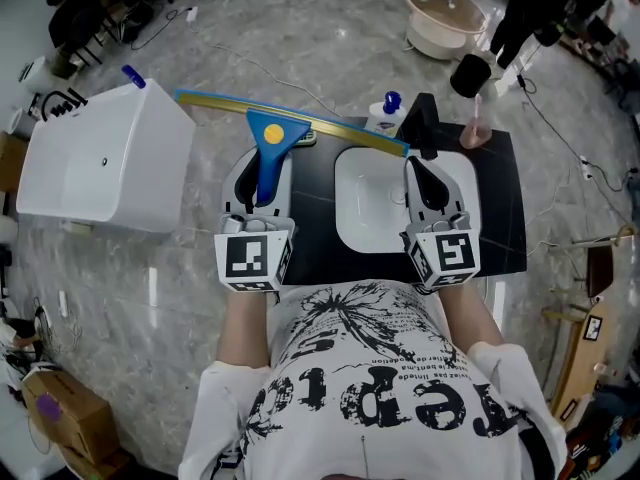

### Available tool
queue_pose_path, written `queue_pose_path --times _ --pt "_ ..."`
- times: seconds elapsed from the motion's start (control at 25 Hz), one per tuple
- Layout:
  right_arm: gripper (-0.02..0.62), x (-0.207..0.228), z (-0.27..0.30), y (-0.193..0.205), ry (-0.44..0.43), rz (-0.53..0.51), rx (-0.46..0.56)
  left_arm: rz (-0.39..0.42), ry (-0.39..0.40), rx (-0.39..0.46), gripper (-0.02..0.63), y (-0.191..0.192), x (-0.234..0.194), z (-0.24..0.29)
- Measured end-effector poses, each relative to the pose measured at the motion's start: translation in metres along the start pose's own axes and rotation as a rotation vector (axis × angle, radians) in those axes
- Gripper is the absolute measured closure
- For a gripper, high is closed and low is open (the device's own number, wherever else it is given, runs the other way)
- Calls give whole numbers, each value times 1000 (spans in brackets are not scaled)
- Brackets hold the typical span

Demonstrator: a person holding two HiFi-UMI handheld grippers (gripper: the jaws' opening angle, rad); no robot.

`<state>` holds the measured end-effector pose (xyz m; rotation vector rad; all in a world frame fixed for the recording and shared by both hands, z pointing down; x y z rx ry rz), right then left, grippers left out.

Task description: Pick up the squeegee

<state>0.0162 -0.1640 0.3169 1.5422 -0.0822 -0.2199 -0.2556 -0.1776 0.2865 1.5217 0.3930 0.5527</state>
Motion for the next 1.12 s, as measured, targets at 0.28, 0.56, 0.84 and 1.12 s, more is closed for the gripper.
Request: queue_pose_path --times 0.28,0.56,0.84,1.12 --pt "583 -8 3 2 -28 -20 -2 -18 -8 -17 466 11 -6 0" --pt "583 -16 2 5 -63 -37 -23 -31 -4 -18 465 14 -7 -2" --pt "583 -21 -1 7 -83 -56 20 -42 -3 -25 465 20 -7 -5" --pt "583 -29 -3 3 -61 -60 28 -50 9 -36 465 24 -11 -11"
Point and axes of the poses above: the fingertips, and each gripper's own axes: z forward along the fingers, x to its right, y out of its underside, the point moved 9 cm from there along -z, backward along the fingers, and after that the axes turned 12 degrees about y, right-handed, at the moved point
